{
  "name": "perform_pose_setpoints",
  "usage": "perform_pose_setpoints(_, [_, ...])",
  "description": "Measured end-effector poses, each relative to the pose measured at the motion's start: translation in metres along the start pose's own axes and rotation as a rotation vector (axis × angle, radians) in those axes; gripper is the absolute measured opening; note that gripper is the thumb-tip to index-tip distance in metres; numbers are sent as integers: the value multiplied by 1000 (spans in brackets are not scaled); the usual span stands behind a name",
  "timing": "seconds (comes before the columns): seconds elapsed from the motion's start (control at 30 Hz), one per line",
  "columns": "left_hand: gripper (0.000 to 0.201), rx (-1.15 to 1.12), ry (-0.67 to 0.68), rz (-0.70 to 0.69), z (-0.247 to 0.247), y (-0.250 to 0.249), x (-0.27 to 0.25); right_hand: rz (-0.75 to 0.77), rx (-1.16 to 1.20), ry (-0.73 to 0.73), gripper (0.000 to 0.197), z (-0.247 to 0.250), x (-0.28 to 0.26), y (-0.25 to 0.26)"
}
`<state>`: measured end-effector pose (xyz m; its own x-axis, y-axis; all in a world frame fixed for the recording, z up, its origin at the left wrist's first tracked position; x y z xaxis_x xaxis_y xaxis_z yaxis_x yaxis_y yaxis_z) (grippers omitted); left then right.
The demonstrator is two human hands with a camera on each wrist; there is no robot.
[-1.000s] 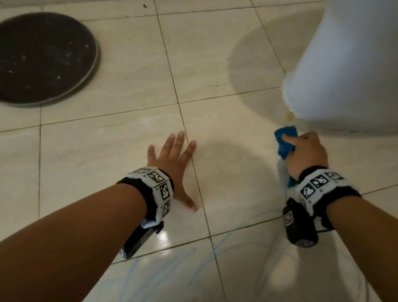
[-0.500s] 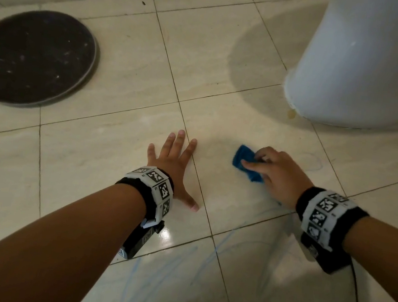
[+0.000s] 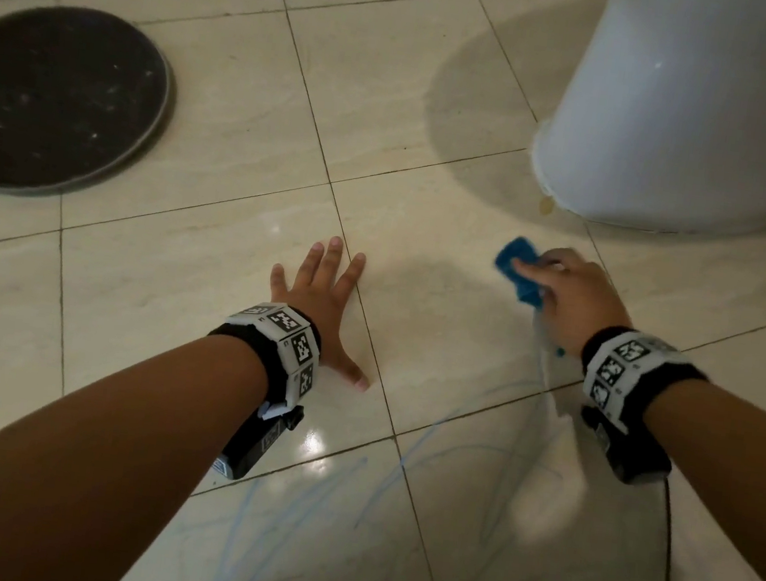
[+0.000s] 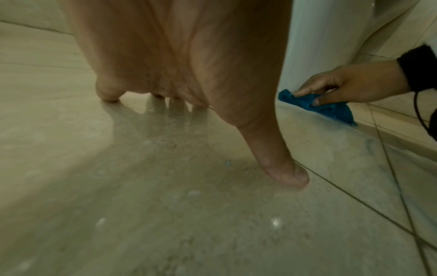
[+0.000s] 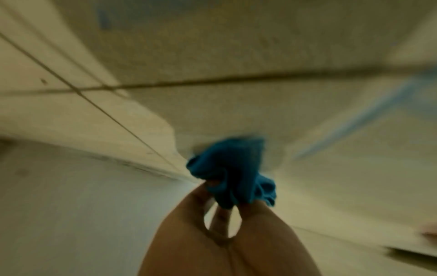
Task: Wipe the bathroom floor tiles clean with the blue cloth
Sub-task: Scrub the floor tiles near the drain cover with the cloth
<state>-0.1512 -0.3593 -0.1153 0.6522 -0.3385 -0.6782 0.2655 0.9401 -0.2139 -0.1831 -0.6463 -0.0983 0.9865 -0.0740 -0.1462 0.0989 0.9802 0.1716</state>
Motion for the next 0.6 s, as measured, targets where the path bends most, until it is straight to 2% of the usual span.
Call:
perform_pose_setpoints(0.07, [151, -1, -3, -1, 0, 0, 0, -182, 27, -31, 43, 5, 1, -20])
perform_pose_setpoints(0.13, [151, -1, -6, -4, 0, 1, 0, -169, 55, -44, 43, 3, -6, -1])
perform_pose_setpoints(0.23, [151, 3, -2, -9, 0, 1, 2, 178, 32, 40, 50, -11, -30, 59])
perform_pose_setpoints(0.3, [151, 6, -6, -7, 0, 2, 2, 337, 12, 133, 51, -16, -35, 69])
perform_pose_setpoints(0.33, [151, 7, -6, -6, -1, 2, 2, 320, -2, 141, 51, -13, -32, 60])
perform_pose_setpoints(0.37, [152, 8, -5, -6, -1, 2, 3, 241, 4, 114, 51, -7, -25, 42])
perform_pose_setpoints(0.47, [152, 4, -5, -5, -1, 3, 3, -182, 15, -8, 49, 10, -15, -34])
perform_pose_setpoints(0.5, [152, 1, -3, -5, -1, 3, 3, -256, 0, -23, 48, 10, -20, -45])
perform_pose_setpoints(0.53, [152, -1, -1, -6, -1, 3, 3, -262, -7, -36, 48, 7, -26, -43])
perform_pose_setpoints(0.6, [152, -5, -1, -5, -2, 2, 3, -63, -22, -70, 47, -1, -41, -11])
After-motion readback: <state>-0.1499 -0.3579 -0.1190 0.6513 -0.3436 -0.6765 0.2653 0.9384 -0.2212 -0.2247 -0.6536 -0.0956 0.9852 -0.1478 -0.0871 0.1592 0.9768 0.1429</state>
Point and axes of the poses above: each hand's wrist, its own x-axis towards the middle knuckle, its own z-axis out of the back of the hand, y = z × x, the point moved 6 cm from there along x, towards the middle knuckle, and after that the axes turned 11 degrees about -x, right-handed, at the moved point
